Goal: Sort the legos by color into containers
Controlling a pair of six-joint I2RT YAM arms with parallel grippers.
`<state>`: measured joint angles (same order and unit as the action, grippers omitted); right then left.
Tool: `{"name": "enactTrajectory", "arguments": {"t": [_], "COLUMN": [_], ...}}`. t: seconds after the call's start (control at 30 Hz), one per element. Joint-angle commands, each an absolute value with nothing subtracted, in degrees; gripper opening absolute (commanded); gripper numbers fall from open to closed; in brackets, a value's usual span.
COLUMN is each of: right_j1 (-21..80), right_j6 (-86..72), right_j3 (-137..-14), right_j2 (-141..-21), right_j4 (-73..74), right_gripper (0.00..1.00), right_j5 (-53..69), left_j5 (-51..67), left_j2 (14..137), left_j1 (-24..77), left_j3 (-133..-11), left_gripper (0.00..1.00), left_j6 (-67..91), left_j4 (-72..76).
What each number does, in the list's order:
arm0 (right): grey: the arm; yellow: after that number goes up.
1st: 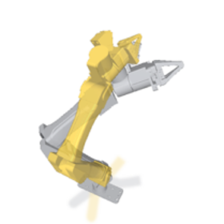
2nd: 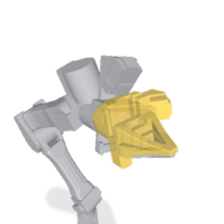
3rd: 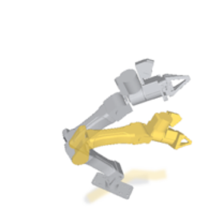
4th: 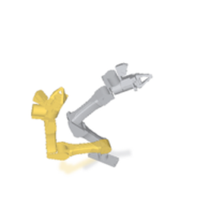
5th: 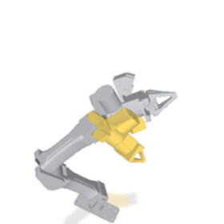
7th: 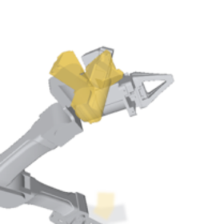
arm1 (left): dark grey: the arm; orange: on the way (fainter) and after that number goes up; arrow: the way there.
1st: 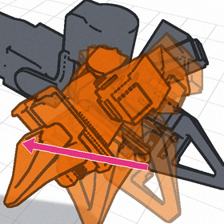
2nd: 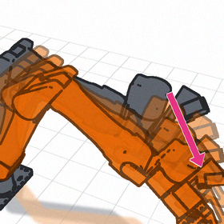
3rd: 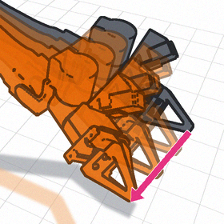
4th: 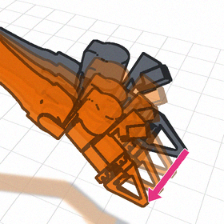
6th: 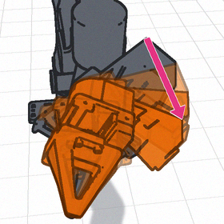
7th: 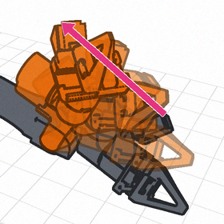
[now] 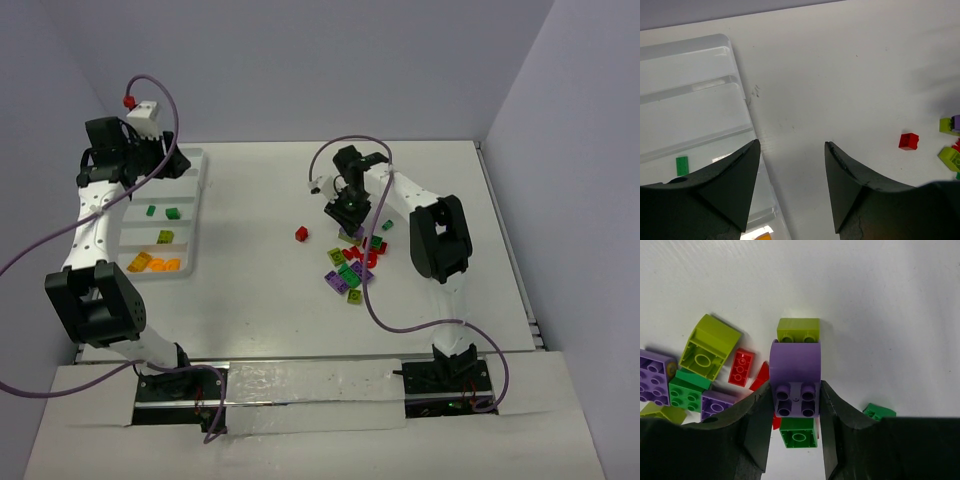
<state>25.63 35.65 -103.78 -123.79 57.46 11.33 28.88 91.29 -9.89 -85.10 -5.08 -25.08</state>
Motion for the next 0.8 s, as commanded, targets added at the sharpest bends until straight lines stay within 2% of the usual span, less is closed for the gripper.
{"name": "enactTrajectory", "arguments": {"t": [0.0,0.2,0.33,0.5,0.77], "right_j1": [25.6,23.4,22.7,24.1,25.0], "right_j6": [34.5,26.5,20.7,15.0,7.6], "right_j3": [-107.3,-118.0,-121.7,-119.4,-119.7], "right_j2": [-118.9,-113.2,-110.6,-108.6,-109.1], "right_j4": [59.3,58.9,55.8,48.0,42.2], "right_gripper": [0.00,0.00,0.00,0.00,0.00], "right_j5": [14.5,32.0,46.2,57.7,66.2], "left_j5": [35.9,57.4,65.0,67.4,71.1], "left_j2": [88.7,86.4,84.8,83.3,83.4], "left_j1": [-9.7,-8.7,-5.1,1.3,6.2], "left_j3": [-83.6,-77.6,-73.5,-72.6,-74.1], "left_gripper": [0.64,0.68,0.74,0.76,0.77], "left_j6": [-3.6,5.3,13.6,17.2,18.9], "left_j4": [-25.1,-19.7,-10.6,-5.8,-3.0]}}
